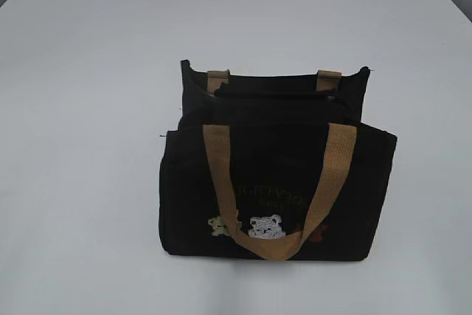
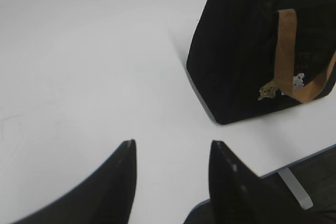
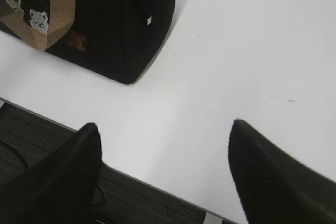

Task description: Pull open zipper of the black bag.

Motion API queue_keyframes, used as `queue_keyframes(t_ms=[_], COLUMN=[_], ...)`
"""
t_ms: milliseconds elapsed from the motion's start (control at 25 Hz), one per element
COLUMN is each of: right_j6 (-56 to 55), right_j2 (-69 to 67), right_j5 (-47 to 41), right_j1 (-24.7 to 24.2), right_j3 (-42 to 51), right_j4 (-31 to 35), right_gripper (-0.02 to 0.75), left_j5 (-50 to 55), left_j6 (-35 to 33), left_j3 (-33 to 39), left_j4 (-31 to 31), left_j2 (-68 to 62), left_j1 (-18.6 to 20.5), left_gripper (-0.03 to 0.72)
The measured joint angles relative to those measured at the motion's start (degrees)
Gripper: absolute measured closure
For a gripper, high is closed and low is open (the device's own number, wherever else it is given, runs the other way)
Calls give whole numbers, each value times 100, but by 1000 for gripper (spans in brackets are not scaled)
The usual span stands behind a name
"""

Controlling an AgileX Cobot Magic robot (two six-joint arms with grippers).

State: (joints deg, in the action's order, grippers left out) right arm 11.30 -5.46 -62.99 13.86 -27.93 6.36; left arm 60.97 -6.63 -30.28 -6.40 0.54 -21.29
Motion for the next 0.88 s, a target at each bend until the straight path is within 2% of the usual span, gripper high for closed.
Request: queue_keyframes(t_ms=[120,320,440,560,880], right_j6=[0,0,0,0,0], right_j2=[6,290,563,584,584], right_j5=[0,7,7,8,8], right_j1=[-319,-1032,-1317,-1443,-1449], right_j3=[0,1,1,1,1], right_j4=[0,0,0,-6,-1], right_gripper=[157,157,157,157,157], left_j5=[-7,-6,-6,-6,-6], left_j6=[0,0,0,0,0], left_j3=[0,0,0,0,0], left_j4=[0,-5,-5,-11,-11], left_j2=[0,0,0,0,0], left_j1=[244,1280,1729,1914,1929], left_gripper=[345,345,361,384,420])
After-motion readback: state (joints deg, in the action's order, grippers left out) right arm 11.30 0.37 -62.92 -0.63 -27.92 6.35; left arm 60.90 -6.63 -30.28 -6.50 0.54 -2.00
